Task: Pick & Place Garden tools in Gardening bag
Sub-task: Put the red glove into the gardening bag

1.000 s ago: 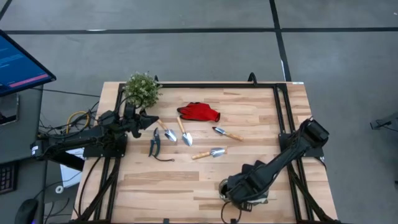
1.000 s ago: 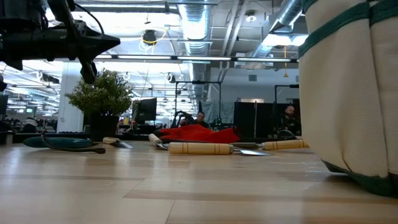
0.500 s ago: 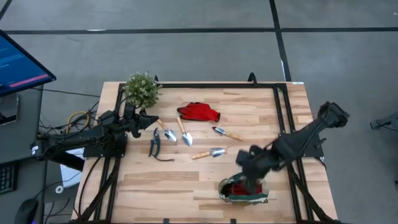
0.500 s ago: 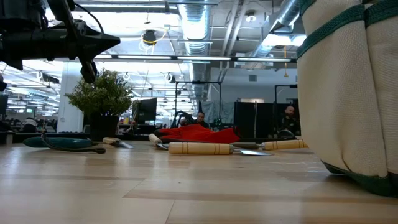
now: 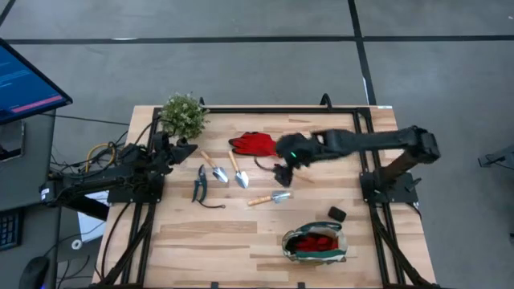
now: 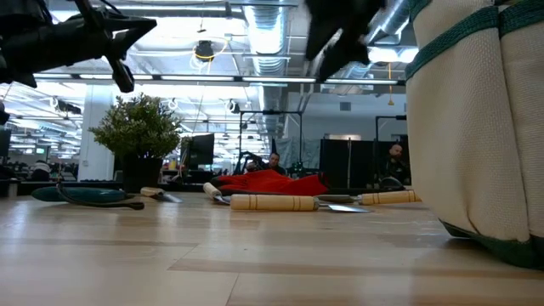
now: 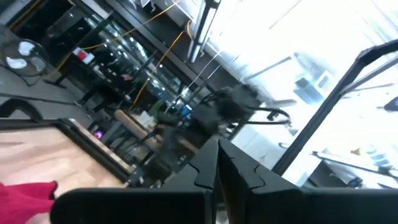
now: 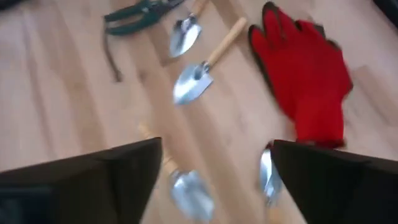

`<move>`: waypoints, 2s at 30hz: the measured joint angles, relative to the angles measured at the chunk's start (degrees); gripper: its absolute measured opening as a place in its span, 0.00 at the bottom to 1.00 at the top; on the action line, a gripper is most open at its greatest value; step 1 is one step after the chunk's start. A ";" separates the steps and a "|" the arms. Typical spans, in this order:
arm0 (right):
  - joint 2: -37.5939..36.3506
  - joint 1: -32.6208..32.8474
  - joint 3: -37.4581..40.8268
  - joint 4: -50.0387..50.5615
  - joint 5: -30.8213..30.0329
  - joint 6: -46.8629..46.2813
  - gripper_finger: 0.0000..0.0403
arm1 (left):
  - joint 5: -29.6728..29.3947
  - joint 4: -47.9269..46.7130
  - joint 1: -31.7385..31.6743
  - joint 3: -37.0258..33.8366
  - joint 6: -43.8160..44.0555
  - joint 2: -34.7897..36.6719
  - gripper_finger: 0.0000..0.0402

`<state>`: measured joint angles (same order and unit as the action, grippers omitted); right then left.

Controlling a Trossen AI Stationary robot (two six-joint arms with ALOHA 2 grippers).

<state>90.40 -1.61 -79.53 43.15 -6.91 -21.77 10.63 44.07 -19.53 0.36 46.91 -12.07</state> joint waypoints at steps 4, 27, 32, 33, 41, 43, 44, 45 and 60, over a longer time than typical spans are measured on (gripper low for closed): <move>5.95 -7.38 -0.69 -3.83 2.00 2.24 0.87 | 2.41 -0.20 -0.03 0.00 -0.33 0.01 0.02; 36.49 -17.24 -27.88 9.46 5.42 26.87 0.86 | 17.81 -11.47 -6.38 0.00 -4.53 0.02 0.01; 38.35 -18.18 -28.43 9.97 4.01 26.43 0.86 | 17.84 -11.54 -6.36 0.00 -4.67 -0.09 0.01; 38.35 -18.30 -28.49 9.85 3.83 26.73 0.86 | 17.80 -11.51 -6.38 0.00 -4.67 -0.09 0.01; 38.35 -19.57 -28.52 6.85 4.06 28.20 0.86 | 17.79 -11.42 -6.32 0.00 -4.60 -0.09 0.01; 38.47 -19.58 -28.49 6.91 3.87 27.83 0.86 | 17.76 -11.26 -6.32 0.00 -4.63 -0.09 0.02; 39.13 -19.58 -28.54 6.48 3.88 27.33 0.86 | 17.77 -11.25 -6.32 -0.01 -4.63 -0.09 0.03; 39.89 -19.54 -28.63 6.09 3.73 26.62 0.86 | 17.76 -11.23 -6.32 0.00 -4.64 -0.09 0.04; 40.42 -19.19 -28.57 15.23 -1.13 27.40 0.86 | 17.73 -11.04 -6.32 0.00 -4.63 -0.09 0.04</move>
<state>130.82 -20.80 -108.09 58.38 -8.04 5.63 28.36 33.03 -25.85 0.36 42.28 -12.16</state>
